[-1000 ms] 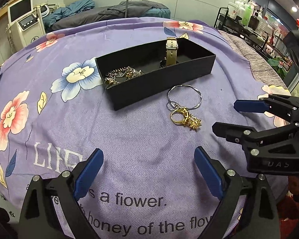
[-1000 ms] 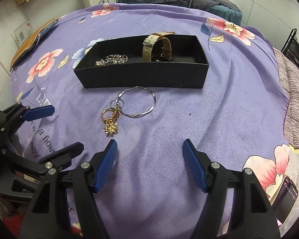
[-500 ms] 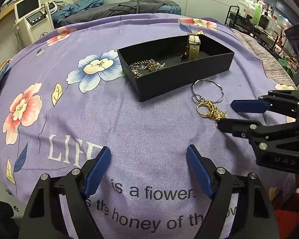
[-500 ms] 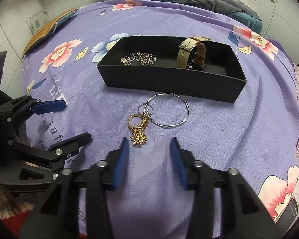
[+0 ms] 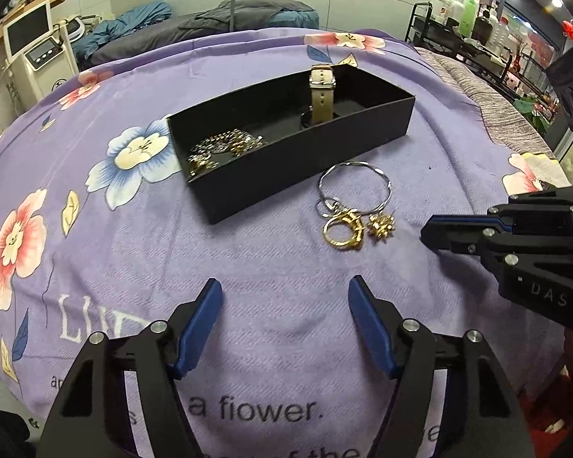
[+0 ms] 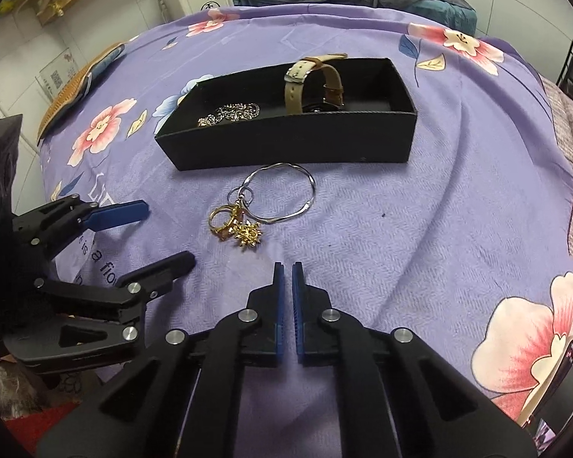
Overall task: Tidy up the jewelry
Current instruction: 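Grasp the gold rhinestone ring off the hoop with the left gripper, then grasp the gold star charm with the right gripper while the left gripper holds the gold ring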
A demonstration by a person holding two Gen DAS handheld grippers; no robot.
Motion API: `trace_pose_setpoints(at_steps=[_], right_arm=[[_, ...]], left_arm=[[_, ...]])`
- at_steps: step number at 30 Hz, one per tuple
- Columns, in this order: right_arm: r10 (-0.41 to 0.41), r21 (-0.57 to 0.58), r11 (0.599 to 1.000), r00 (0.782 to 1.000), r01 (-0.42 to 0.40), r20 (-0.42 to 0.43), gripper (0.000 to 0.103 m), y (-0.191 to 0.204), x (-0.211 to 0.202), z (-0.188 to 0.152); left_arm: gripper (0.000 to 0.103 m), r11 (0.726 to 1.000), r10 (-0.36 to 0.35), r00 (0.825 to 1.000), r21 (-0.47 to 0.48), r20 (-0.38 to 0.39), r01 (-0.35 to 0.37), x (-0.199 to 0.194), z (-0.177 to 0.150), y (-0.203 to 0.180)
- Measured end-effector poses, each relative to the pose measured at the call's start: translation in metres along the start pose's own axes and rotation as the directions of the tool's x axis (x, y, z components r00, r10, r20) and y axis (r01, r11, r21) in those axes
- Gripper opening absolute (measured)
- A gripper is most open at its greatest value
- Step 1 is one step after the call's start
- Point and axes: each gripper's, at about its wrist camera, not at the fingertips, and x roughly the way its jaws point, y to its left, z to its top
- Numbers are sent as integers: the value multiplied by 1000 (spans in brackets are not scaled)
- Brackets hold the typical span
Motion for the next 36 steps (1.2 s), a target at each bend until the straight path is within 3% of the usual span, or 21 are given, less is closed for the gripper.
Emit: trace_pose_setpoints(at_steps=[7, 12, 14, 16, 20, 24, 27, 36], right_arm=[[59, 90, 994, 998, -59, 7, 5, -14, 0, 2], [50, 112, 992, 999, -51, 8, 6, -18, -3, 3], [49, 113, 992, 999, -50, 8, 6, -18, -4, 4], [51, 112, 992, 999, -51, 7, 10, -16, -4, 5], [53, 89, 994, 998, -55, 25, 54, -9, -5, 7], [14, 8, 1000, 1000, -14, 16, 54, 7, -2, 12], [4, -28, 1000, 1000, -4, -2, 44, 15, 6, 14], [8, -50, 999, 1000, -8, -15, 33, 23, 22, 24]], left_arm=[[63, 998, -30, 1000, 63, 9, 30, 11, 14, -18], [47, 994, -58, 998, 92, 24, 56, 16, 21, -25], [31, 994, -53, 998, 99, 34, 49, 16, 21, -27], [24, 995, -44, 998, 95, 37, 40, 14, 21, -27], [24, 998, -42, 999, 55, 27, 40, 10, 16, -18], [24, 1000, -16, 1000, 26, 21, 15, 5, 7, -4], [24, 1000, 0, 1000, -3, 14, 0, 3, 4, 8], [24, 999, 13, 1000, -31, 8, -13, 2, 2, 20]])
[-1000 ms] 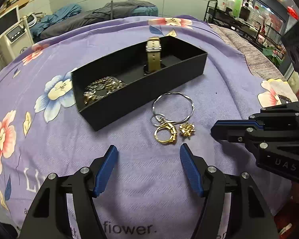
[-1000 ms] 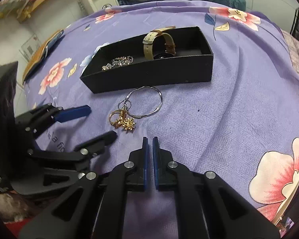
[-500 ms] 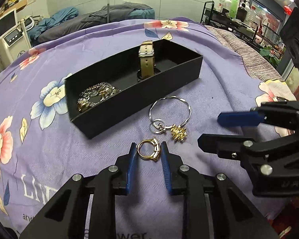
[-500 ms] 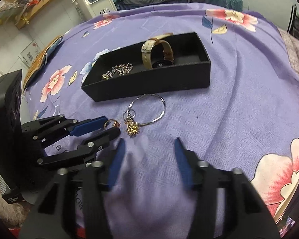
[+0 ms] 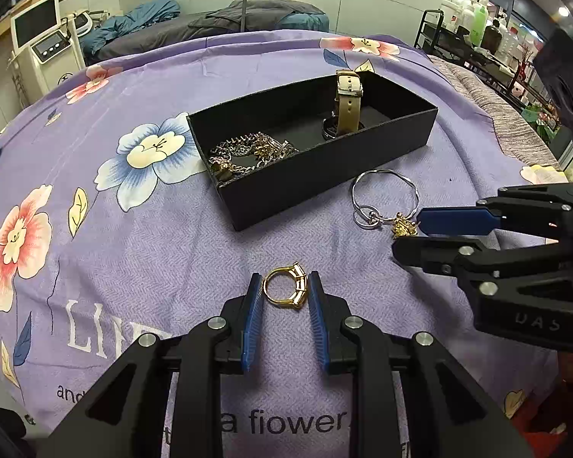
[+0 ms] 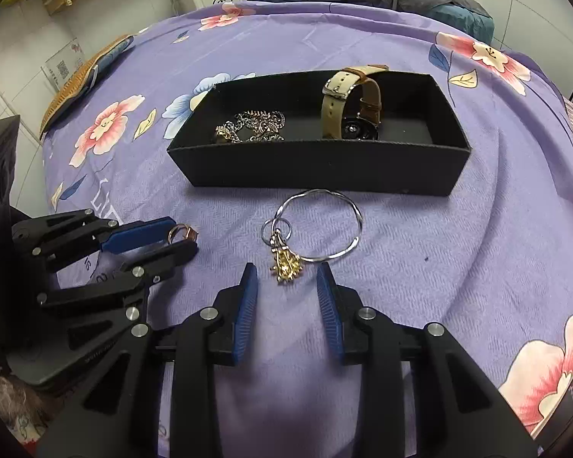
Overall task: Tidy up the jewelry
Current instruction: 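Grasp the gold star charm with the right gripper while the left gripper holds the gold ring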
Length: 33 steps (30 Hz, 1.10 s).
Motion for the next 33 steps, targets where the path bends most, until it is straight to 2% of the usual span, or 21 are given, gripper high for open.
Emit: trace_pose_setpoints(at_steps=[6, 12, 21, 27, 33], right_arm=[[-48, -12, 999, 999, 48, 7, 19, 2, 4, 3], [-39, 11, 999, 999, 39, 8, 19, -1, -2, -3], [-28, 74, 997, 999, 27, 16, 19, -11, -18, -11], [-42, 96, 995, 996, 35, 76, 19, -15, -34, -3], [-53, 108, 993, 991, 39, 126, 19, -19, -47, 10]], left_arm=[[24, 1000, 2, 1000, -9, -8, -2, 1, 1, 0], [24, 1000, 6, 1000, -15, -21, -7, 1, 3, 0], [24, 999, -26, 999, -19, -37, 25, -6, 0, -3], [24, 999, -32, 999, -20, -5, 32, -16, 8, -4], [24, 1000, -23, 998, -13, 61, 24, -29, 31, -2]])
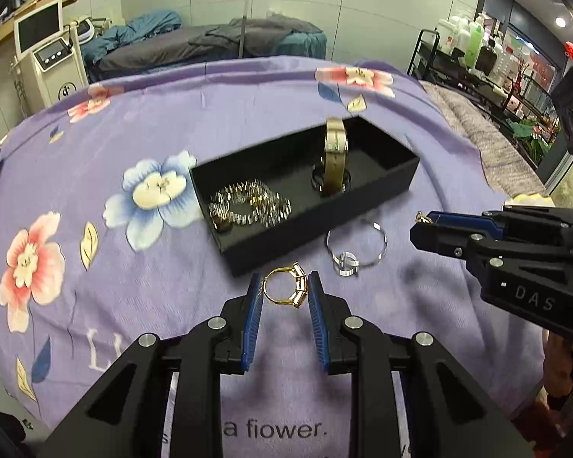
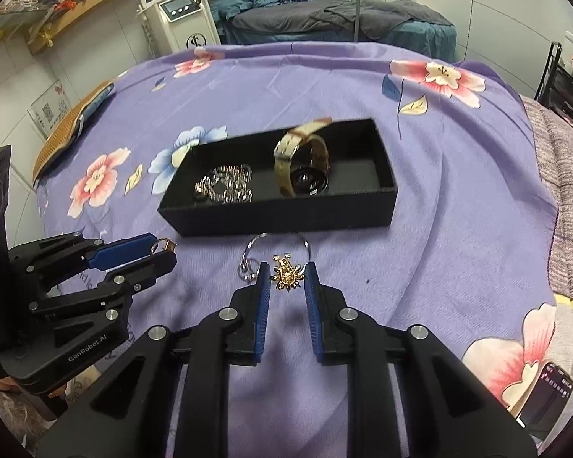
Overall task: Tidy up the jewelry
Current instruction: 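Grasp the gold star charm with the right gripper while the left gripper holds the gold ring, then drop the gold ring into the box with the left gripper while the right gripper drops the star charm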
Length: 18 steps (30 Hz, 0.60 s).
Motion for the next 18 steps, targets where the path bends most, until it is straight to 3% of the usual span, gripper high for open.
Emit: trace_pose_setpoints(at_steps=[11, 18], right_arm=[[-24, 34, 999, 997, 21, 68, 19, -9, 5, 43], [-25, 106, 994, 998, 20, 52, 19, -24, 25, 55]], left_arm=[[24, 999, -18, 998, -42, 62, 21, 14, 45, 2], [24, 998, -6, 998, -67, 59, 10, 30, 62, 8]])
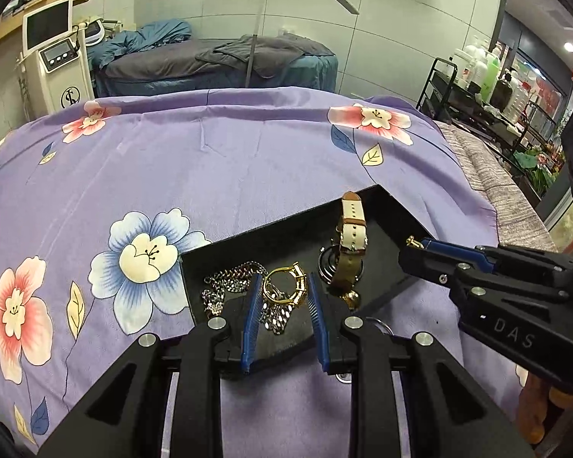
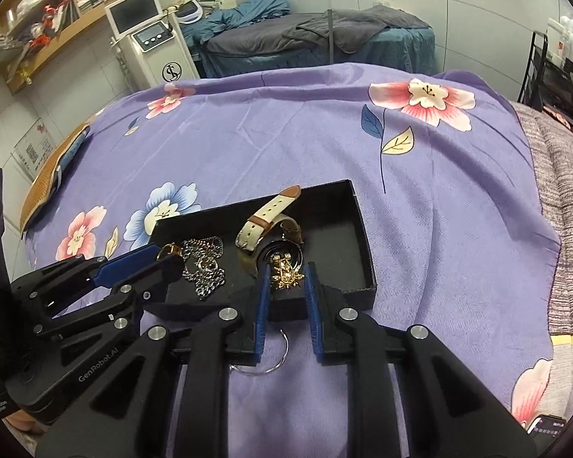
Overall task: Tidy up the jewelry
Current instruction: 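Drop the gold ring into the box with the left gripper while the right gripper drops the star charm, then move the right gripper to the large silver hoop and close on it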
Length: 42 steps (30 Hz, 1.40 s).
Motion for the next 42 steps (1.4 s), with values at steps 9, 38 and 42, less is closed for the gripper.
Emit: trace_pose_setpoints(at_steps=[9, 38, 42], right_arm=[[-39, -15, 999, 999, 39, 12, 59, 1, 5, -2], [-110, -201, 976, 989, 87, -102, 59, 13, 6, -80], [-113, -223, 971, 988, 88, -104, 59, 17, 8, -81]], left_arm=[[54, 999, 38, 999, -6, 12, -38, -1, -2, 6], [74, 996, 43, 991, -76, -128, -53, -12, -93, 24], [79, 997, 59, 989, -43, -137, -65, -8, -97, 19]])
